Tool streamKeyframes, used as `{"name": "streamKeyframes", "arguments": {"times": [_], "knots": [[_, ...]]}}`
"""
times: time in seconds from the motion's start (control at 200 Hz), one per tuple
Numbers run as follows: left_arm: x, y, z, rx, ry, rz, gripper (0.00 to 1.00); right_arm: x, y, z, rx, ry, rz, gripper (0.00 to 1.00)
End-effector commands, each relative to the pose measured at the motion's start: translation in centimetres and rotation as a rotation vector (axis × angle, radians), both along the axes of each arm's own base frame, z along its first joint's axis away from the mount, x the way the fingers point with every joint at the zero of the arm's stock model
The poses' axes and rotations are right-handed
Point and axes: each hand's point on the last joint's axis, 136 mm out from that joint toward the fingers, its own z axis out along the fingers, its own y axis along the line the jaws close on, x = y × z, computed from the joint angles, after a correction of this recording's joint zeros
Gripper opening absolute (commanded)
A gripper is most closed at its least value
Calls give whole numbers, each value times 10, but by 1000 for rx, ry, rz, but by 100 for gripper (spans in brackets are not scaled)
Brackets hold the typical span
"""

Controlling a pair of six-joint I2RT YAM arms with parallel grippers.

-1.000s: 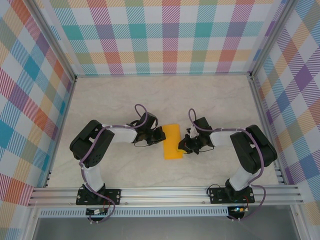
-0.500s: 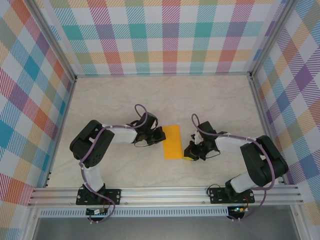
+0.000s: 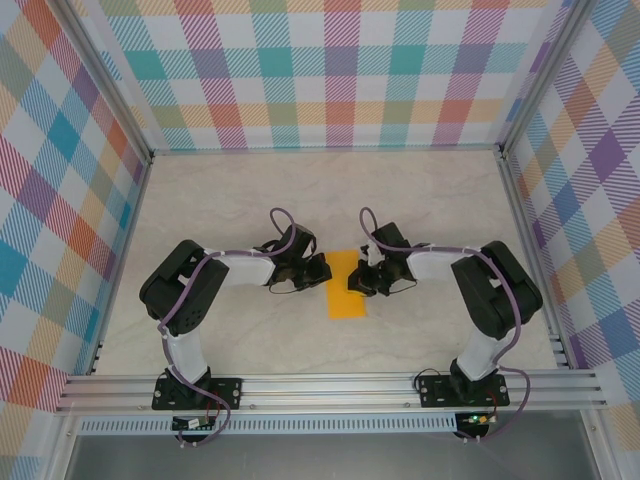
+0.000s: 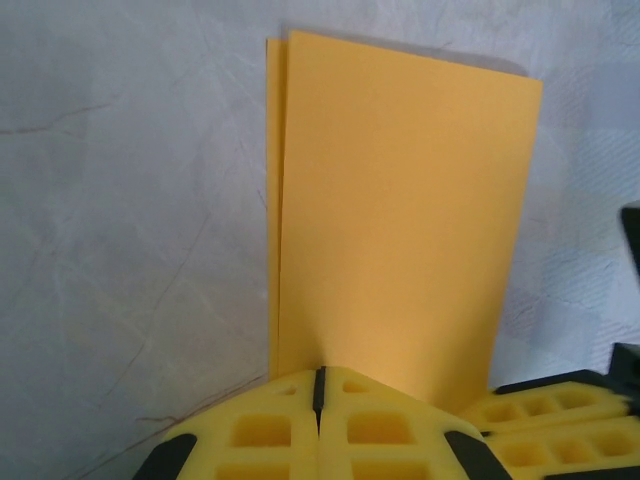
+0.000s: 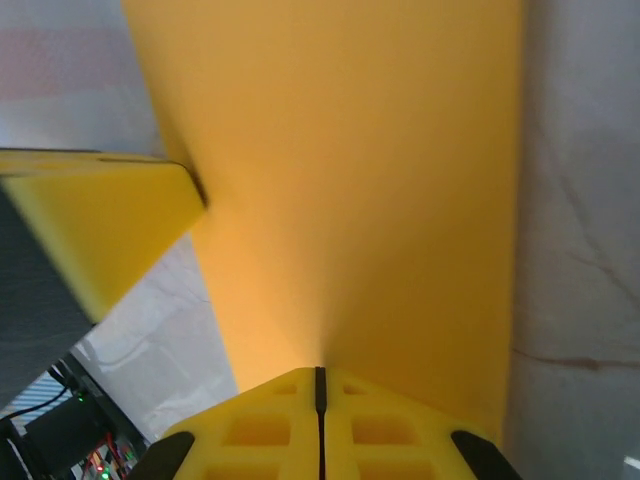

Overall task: Fold a paper plane with a square sheet of paper (pick it up from the middle)
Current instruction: Fold the square sheet of paper in half at the center of the table.

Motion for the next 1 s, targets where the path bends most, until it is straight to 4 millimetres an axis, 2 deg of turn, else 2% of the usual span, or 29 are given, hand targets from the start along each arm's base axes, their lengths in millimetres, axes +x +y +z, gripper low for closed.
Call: {"name": "streamKeyframes", "arguments": {"times": [0.0, 0.25, 0.54, 0.66, 0.85, 0.995], "knots": [[-64, 79, -86, 390, 241, 34, 0, -10, 6, -3, 21, -30, 58, 6], [-68, 89, -89, 426, 241, 45, 0, -57, -26, -27, -37, 20, 75, 6], [-66, 94, -84, 444, 212, 54, 0, -90, -52, -21, -70, 9, 63, 7], [-63, 90, -80, 428, 195, 43, 0, -84, -58, -3, -92, -54, 50, 7], [-59, 78, -69, 393, 154, 8, 0, -52, -42, 47, -25, -195, 14, 7], [-57, 68, -59, 387, 125, -13, 0, -32, -28, 51, -6, -204, 10, 7]]}}
